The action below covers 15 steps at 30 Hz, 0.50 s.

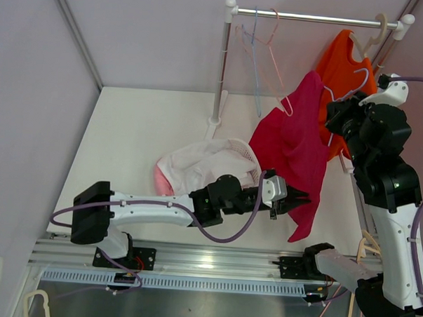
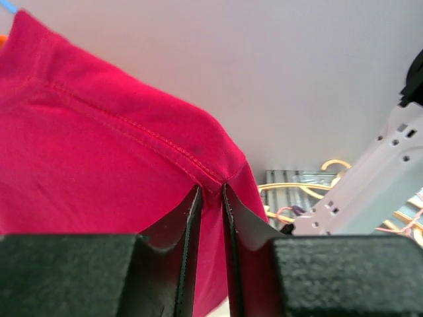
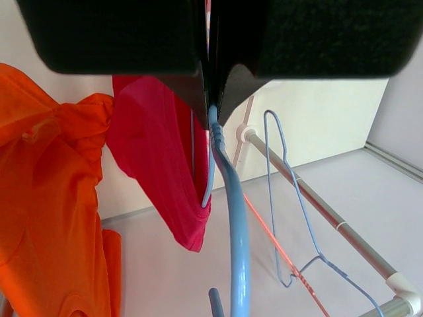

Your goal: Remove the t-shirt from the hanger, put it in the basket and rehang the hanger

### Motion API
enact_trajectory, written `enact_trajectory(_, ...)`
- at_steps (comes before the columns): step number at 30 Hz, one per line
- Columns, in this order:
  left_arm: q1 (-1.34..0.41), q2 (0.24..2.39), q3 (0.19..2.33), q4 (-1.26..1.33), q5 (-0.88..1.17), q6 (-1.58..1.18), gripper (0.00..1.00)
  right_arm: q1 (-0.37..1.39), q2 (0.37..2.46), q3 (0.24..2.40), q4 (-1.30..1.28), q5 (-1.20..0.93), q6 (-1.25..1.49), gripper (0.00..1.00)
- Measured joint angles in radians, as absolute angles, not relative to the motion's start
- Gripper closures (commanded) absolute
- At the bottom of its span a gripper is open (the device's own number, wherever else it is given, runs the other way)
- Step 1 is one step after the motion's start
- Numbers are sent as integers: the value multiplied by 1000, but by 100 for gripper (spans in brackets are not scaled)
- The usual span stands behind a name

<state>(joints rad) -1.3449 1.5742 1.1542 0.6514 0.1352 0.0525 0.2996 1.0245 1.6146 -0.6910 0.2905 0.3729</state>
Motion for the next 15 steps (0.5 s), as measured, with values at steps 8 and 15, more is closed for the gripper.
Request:
enact_trajectory(8, -1398, 1557, 1124, 625, 74, 39, 22, 300, 1024, 1624, -699, 291, 372, 100)
enact_trajectory(15, -1435, 1569, 1126, 612, -49, 67, 14, 299, 1031, 1639, -701, 291, 374, 100)
